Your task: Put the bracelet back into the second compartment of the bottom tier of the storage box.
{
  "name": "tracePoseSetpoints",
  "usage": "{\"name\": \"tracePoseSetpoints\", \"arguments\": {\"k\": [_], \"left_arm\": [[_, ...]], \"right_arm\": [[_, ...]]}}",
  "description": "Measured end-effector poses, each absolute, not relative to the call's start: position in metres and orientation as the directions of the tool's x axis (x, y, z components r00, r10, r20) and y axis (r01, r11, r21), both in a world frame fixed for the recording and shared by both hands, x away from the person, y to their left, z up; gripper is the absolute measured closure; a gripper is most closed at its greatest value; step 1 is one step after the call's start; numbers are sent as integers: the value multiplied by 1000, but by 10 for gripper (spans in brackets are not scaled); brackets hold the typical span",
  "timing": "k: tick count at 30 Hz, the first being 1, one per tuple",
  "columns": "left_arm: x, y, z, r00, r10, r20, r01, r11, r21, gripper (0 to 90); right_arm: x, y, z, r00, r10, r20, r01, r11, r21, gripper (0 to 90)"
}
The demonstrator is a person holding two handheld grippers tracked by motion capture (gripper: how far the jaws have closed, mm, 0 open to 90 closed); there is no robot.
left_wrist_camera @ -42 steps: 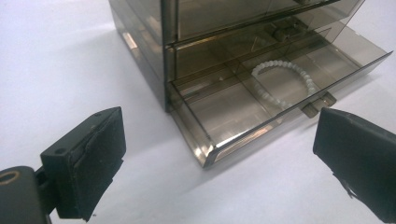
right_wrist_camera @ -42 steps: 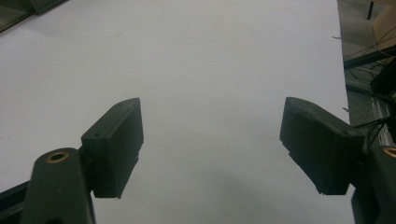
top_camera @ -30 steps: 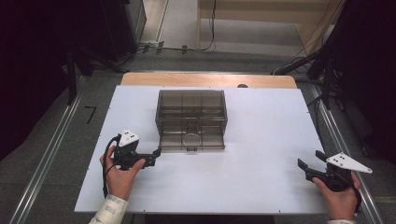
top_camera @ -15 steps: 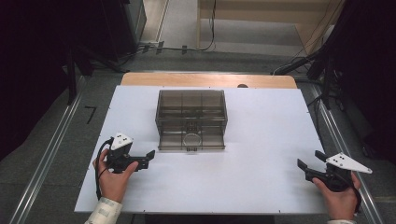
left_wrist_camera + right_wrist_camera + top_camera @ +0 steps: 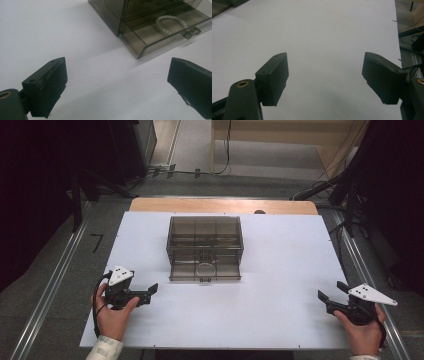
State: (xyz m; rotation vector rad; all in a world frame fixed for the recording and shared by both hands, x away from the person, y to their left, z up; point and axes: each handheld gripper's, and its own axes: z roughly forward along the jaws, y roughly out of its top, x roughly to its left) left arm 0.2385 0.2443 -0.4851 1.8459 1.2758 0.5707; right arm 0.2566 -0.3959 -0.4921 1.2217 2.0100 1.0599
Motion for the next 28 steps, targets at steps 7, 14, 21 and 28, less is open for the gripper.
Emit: {"name": "tracePoseSetpoints", "arguments": {"k": [7,14,21,28], "left_arm": [[236,250,-488,380,922,-69,558,-169,813,32],[234,255,-491,374,925,-72,564,-165,809,32],[232,256,-492,376,924,-70,564,-168,808,32],[232,257,-494,389,919,-70,559,-175,811,32]], "right_arm": [[257,-396,-492,-433,900,-58,460,276,844,200],[256,-396,-492,-433,900,-58,460,276,844,200],[256,-396,-492,-435,899,-57,459,276,845,200],[256,-396,-492,-435,899,-53,463,274,843,200]]}}
